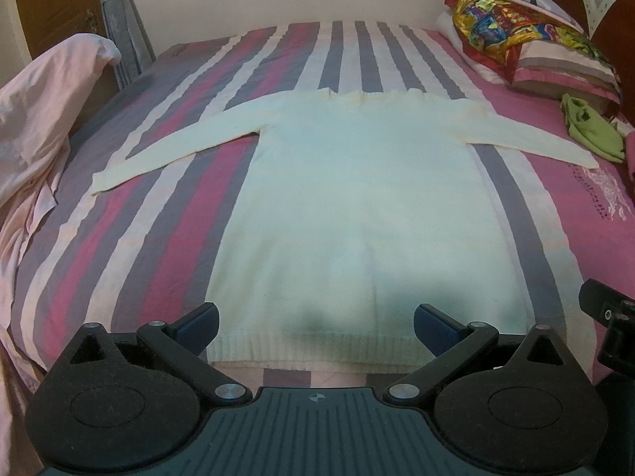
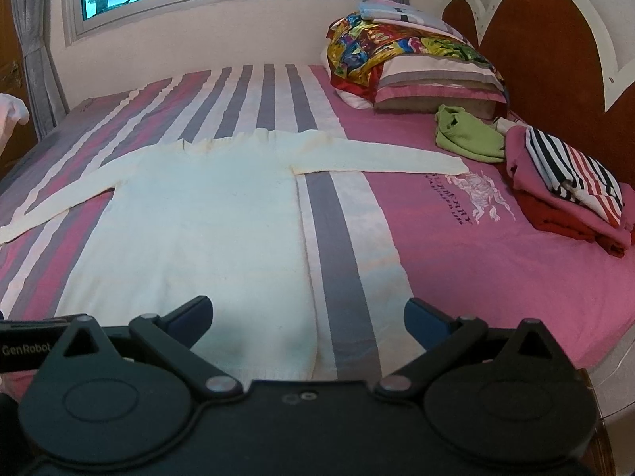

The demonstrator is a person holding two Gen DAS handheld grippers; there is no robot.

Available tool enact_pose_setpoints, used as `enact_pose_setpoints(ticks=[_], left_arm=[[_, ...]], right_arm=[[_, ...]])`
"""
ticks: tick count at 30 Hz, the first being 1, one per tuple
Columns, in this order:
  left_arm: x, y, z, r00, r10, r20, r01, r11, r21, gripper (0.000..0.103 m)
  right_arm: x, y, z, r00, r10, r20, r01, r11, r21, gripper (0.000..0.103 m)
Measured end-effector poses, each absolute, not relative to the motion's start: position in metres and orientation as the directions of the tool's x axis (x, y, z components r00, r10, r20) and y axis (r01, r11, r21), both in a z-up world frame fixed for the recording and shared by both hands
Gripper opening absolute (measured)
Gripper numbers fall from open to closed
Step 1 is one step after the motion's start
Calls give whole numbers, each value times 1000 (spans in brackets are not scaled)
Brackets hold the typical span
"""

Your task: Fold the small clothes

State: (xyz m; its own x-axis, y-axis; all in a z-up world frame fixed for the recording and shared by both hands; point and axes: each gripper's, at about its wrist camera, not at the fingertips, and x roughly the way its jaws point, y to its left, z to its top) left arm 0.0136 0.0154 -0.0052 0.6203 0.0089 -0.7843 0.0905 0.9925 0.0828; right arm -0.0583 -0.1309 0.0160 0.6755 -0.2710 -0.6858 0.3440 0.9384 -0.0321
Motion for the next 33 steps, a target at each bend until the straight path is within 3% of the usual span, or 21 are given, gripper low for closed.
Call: enact_pose_setpoints(ticks=[33], left_arm=[[67, 10, -19, 596, 36, -802, 60, 994, 89, 103]], right_arm=[[-15, -152, 10, 679, -264, -685, 348, 937, -17, 103]])
